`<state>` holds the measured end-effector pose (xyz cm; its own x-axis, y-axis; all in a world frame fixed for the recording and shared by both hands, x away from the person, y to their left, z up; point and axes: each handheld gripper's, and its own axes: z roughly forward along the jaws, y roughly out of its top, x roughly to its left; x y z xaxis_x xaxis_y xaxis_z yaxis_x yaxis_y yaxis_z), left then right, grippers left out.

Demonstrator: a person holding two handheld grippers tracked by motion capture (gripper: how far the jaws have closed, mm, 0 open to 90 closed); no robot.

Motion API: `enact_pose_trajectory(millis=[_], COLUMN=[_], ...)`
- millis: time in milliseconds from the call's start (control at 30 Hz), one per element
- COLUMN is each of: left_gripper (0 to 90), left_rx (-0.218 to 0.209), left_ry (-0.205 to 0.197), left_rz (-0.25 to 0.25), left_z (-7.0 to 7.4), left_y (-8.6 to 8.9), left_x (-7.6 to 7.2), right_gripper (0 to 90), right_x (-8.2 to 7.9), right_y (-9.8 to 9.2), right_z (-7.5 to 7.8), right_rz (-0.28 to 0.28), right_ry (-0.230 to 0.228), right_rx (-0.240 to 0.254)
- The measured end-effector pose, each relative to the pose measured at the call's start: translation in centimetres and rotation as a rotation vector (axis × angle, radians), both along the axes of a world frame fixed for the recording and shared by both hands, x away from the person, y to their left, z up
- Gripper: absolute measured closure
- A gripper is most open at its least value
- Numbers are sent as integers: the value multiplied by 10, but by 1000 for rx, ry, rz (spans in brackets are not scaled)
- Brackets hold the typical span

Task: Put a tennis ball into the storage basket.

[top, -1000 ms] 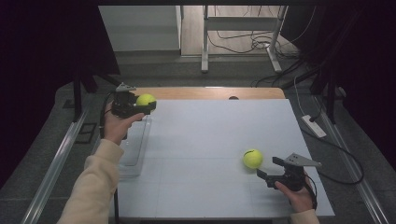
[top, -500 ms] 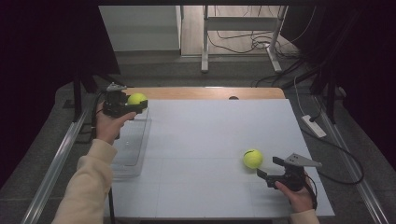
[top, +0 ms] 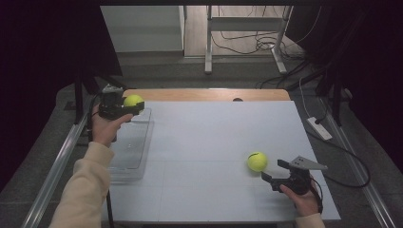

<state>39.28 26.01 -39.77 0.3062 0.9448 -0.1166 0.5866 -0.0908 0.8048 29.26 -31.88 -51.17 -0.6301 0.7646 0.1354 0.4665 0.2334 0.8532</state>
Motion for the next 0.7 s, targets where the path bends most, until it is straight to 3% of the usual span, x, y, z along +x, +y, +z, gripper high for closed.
enact_pose_trajectory(millis=[700], left_gripper=[268], left_rx=[11], left_ry=[18], left_rz=[53], left_z=[-8], left_y=[22], left_x=[0], right_gripper=[88], right_x=[0], right_y=[0], right_z=[0], right_rz=[-1], right_ry=[3], right_rx=[-5])
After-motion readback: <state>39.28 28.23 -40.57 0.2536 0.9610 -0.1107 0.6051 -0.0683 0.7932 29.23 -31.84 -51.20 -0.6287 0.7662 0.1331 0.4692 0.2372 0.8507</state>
